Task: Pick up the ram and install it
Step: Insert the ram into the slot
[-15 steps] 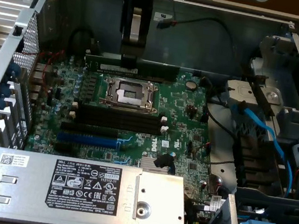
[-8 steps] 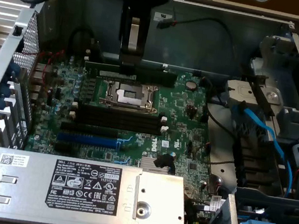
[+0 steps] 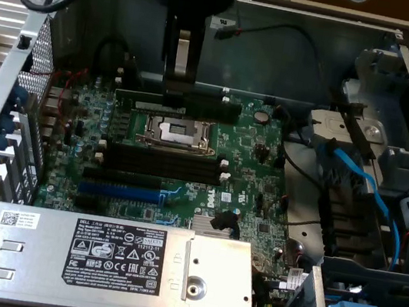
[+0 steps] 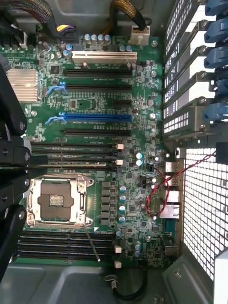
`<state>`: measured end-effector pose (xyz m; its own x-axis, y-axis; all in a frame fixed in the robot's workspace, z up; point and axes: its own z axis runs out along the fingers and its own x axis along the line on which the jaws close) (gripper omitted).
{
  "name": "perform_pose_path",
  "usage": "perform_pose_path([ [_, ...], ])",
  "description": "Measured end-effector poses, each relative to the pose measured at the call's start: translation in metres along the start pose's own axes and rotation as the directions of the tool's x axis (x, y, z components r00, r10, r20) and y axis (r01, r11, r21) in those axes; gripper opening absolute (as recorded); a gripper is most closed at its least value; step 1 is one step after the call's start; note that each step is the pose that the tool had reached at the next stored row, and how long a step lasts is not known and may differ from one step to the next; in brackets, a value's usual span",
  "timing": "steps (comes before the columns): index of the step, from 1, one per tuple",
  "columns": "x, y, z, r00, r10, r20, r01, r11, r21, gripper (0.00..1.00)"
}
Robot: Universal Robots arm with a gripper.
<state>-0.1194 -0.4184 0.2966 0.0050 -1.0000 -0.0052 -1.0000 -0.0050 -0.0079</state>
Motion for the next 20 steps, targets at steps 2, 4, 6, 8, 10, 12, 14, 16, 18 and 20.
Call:
perform_pose_path([
  [2, 0.004, 0.0000, 0.0029, 1.0000, 0.000, 0.0003, 0.000, 1.0000, 0.0001, 0.12],
  [4, 0.004, 0.0002, 0.0051, 1.0000, 0.005, 0.0000, -0.005, 1.0000, 0.0000, 0.12],
  [6, 0.004, 0.0002, 0.0083, 0.9998, 0.020, -0.0002, -0.020, 0.9998, 0.0001, 0.12],
  [8, 0.004, 0.0002, 0.0114, 0.9989, 0.047, -0.0003, -0.047, 0.9989, 0.0004, 0.12],
  [10, 0.004, 0.0002, 0.0138, 0.9973, 0.073, -0.0006, -0.073, 0.9973, 0.0005, 0.12],
  [12, 0.004, 0.0003, 0.0162, 0.9966, 0.082, -0.0008, -0.082, 0.9966, -0.0004, 0.12],
  [14, 0.004, 0.0006, 0.0176, 0.9965, 0.083, -0.0010, -0.083, 0.9965, -0.0042, 0.12],
  [16, 0.005, 0.0006, 0.0186, 0.9966, 0.082, -0.0010, -0.082, 0.9966, -0.0070, 0.12],
  [18, 0.006, 0.0006, 0.0205, 0.9971, 0.076, -0.0008, -0.076, 0.9970, -0.0091, 0.12],
  [20, 0.006, 0.0007, 0.0222, 0.9976, 0.070, -0.0006, -0.070, 0.9975, -0.0127, 0.12],
])
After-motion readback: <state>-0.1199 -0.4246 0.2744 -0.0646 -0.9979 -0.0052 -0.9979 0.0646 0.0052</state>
